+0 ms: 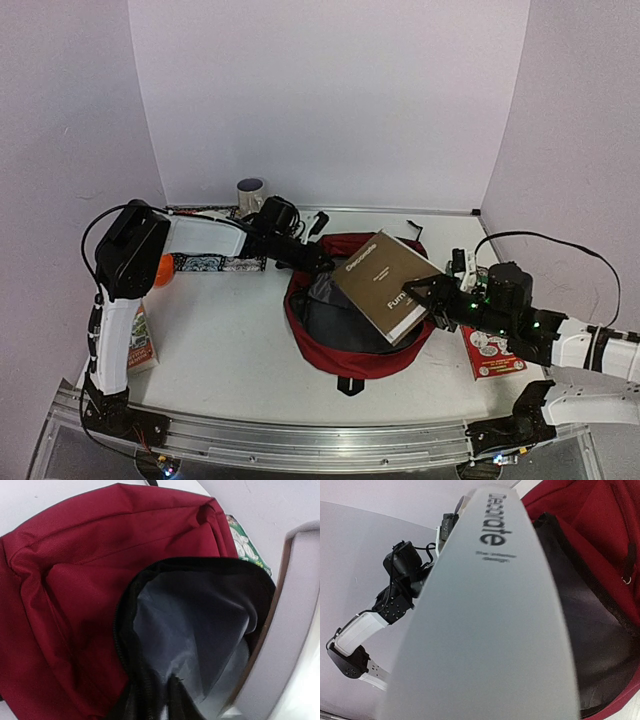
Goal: Pack the student bag
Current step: Pick up the largest pocket of the bag from the student bag, then place the student bag in the largest pocket of the bag.
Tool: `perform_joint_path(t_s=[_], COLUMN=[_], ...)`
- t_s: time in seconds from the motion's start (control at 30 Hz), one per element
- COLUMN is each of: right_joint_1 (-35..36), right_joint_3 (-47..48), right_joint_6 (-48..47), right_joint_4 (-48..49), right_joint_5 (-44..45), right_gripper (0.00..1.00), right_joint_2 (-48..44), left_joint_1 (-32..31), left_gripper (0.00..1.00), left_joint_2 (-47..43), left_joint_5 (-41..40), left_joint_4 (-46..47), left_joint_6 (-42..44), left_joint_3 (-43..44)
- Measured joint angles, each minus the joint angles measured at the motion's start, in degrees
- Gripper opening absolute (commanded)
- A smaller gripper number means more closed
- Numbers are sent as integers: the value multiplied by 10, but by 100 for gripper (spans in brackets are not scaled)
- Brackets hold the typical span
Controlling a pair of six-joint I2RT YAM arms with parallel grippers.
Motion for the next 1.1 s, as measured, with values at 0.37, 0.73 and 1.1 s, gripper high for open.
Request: perform_joint_path(t_s=[0.37, 0.73, 1.1], right_joint_1=[1, 1, 1], right_joint_3=[34, 6, -13], right_joint_6=[-18, 24, 98], right_joint_4=[-2, 45, 143], right_joint_5=[-84, -65, -32], right_gripper=[50, 49, 48], right_joint_2=[50, 58, 163], left_joint_1=[-4, -4, -12], left_gripper=[0, 0, 0], left_joint_2=[3, -35, -139], left_joint_5=[-45, -99, -123], left_joint_4=[-21, 1, 53], left_joint_6=[-21, -88, -139], left_joint_3=[79, 57, -10])
